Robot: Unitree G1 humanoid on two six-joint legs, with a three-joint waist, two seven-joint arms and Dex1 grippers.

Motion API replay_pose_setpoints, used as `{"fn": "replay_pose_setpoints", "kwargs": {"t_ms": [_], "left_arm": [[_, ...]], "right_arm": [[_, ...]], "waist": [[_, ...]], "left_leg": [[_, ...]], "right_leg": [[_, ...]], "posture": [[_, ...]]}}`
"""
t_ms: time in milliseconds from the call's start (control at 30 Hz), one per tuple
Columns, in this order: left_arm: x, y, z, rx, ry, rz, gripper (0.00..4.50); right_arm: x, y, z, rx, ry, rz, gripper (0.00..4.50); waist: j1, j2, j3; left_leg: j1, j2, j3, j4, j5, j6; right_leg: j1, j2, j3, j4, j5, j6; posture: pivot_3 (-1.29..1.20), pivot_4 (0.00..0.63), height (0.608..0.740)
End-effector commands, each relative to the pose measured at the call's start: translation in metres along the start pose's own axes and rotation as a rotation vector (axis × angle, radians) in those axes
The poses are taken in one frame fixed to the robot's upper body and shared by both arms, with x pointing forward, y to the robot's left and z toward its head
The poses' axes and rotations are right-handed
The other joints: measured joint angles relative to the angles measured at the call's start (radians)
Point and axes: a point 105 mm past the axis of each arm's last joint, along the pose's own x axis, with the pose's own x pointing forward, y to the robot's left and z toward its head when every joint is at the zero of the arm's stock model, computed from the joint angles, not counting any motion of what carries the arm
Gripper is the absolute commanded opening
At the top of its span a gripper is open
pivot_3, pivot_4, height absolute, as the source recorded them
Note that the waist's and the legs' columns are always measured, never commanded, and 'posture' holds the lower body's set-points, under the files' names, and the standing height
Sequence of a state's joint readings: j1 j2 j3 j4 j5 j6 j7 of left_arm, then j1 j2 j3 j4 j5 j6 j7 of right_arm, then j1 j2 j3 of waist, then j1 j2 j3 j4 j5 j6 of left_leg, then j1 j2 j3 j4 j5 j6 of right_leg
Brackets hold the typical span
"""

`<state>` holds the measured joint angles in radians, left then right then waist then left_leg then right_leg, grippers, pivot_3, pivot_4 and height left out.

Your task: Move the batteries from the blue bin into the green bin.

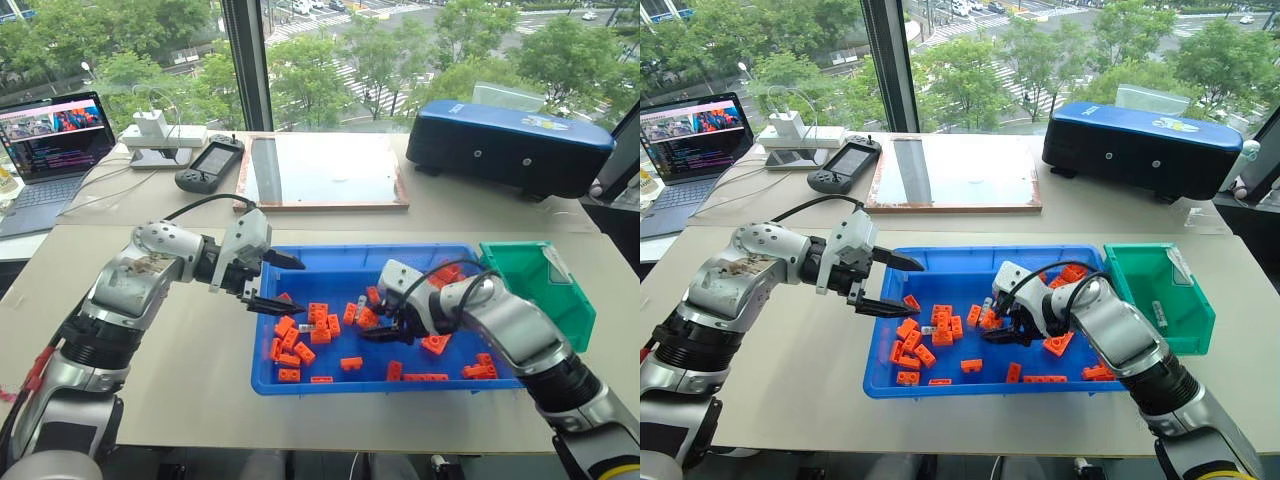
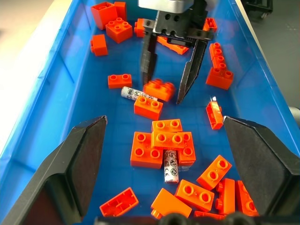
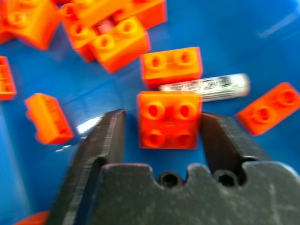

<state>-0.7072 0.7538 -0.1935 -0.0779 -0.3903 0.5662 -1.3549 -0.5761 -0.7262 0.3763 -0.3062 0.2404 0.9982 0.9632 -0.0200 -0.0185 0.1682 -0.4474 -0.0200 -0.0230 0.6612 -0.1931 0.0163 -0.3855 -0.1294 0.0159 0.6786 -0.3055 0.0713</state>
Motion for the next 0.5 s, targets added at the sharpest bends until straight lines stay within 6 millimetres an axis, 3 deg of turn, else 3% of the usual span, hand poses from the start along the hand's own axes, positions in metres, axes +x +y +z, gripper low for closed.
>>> {"fn": "replay_pose_setpoints", "kwargs": {"t_ms": [33, 233, 400, 467, 500], "left_arm": [[-0.003, -0.001, 0.011, 0.057, -0.013, 0.001, 4.27], [0.000, 0.000, 0.011, 0.063, -0.020, -0.007, 4.27], [0.002, 0.001, 0.012, 0.065, -0.023, -0.009, 4.27], [0.003, 0.002, 0.012, 0.066, -0.025, -0.009, 4.27], [0.004, 0.002, 0.012, 0.067, -0.026, -0.009, 4.27]], "right_arm": [[-0.032, -0.016, 0.015, -0.041, -0.025, -0.074, 1.36], [-0.088, -0.071, 0.011, -0.093, 0.038, -0.351, 1.36], [-0.096, -0.086, -0.004, -0.056, 0.053, -0.401, 1.36], [-0.096, -0.088, -0.009, -0.055, 0.061, -0.409, 2.36], [-0.095, -0.088, -0.009, -0.060, 0.059, -0.412, 2.55]], "waist": [[0.000, 0.000, 0.000], [0.001, 0.000, 0.000], [0.000, 0.000, 0.000], [-0.001, 0.000, 0.000], [-0.001, 0.000, 0.000]], "left_leg": [[0.000, 0.000, 0.000, 0.000, 0.000, 0.000], [0.000, 0.000, 0.000, 0.000, 0.000, 0.000], [0.000, 0.000, 0.001, 0.000, 0.000, 0.000], [0.000, 0.000, 0.001, 0.000, 0.000, 0.000], [0.000, 0.001, 0.001, 0.000, 0.000, 0.000]], "right_leg": [[0.000, 0.000, 0.000, 0.000, 0.000, 0.000], [0.000, 0.000, 0.000, 0.000, 0.000, 0.000], [0.000, 0.000, 0.000, -0.001, 0.000, 0.000], [-0.001, 0.000, 0.000, 0.000, 0.000, 0.000], [-0.001, 0.000, 0.000, 0.000, 0.000, 0.000]], "posture": [[0.00, 0.150, 0.732], [0.00, 0.150, 0.732], [0.00, 0.150, 0.732], [0.00, 0.150, 0.732], [0.00, 0.150, 0.732]]}}
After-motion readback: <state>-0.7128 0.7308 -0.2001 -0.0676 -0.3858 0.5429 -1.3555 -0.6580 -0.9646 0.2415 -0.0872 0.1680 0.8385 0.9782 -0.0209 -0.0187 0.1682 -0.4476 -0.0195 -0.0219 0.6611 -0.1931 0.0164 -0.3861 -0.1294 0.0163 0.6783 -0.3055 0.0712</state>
